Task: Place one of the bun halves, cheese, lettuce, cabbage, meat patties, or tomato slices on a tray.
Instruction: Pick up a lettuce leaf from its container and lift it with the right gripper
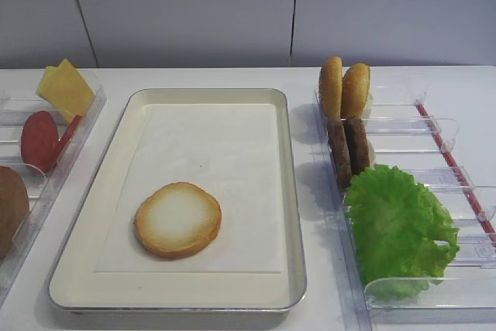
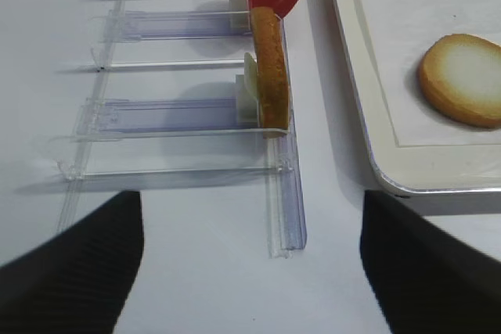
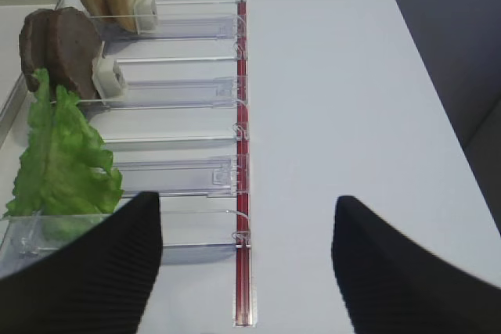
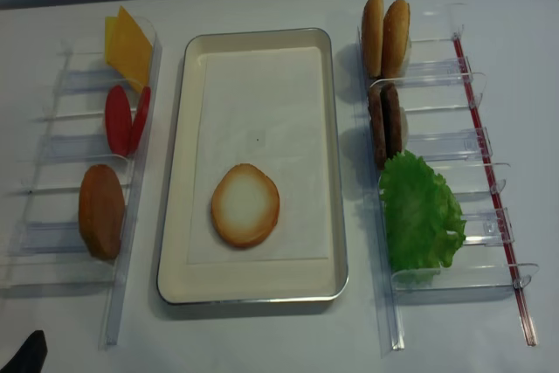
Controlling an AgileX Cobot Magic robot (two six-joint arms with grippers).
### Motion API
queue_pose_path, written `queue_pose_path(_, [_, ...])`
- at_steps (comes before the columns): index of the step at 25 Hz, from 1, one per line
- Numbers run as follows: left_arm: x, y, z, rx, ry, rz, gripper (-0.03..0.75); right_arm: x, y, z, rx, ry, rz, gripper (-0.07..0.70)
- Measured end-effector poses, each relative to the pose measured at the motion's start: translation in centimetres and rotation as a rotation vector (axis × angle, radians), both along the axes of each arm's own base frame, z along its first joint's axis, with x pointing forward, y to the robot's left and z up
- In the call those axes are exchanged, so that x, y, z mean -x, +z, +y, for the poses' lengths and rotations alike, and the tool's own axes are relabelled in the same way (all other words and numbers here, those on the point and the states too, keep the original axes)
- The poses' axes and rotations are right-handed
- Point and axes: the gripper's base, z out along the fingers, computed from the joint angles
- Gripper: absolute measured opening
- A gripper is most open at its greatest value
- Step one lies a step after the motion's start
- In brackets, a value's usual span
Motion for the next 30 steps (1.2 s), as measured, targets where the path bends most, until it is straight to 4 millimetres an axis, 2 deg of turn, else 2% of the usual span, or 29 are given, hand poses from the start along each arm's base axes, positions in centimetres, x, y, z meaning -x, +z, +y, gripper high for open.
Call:
queue_pose_path(15, [0.0, 0.0, 0.0, 0.0, 0.0, 0.0, 0.556, 0.0, 0.0, 0.0, 0.0, 0.0, 0.0, 0.505])
queue_pose_path(20, [0.0, 0.0, 0.0, 0.0, 0.0, 0.0, 0.556, 0.0, 0.3, 0.8, -0.058, 0.072, 0.022, 0.505])
queue_pose_path(24, [0.0, 0.0, 0.0, 0.0, 0.0, 0.0, 0.556, -1.4, 1.5, 2.0, -0.152, 0.174, 0.106, 0.505])
queue_pose_path(30, [0.0, 0.0, 0.0, 0.0, 0.0, 0.0, 0.556, -5.6, 2.4, 4.0, -0.296, 0.365, 0.211, 0.505])
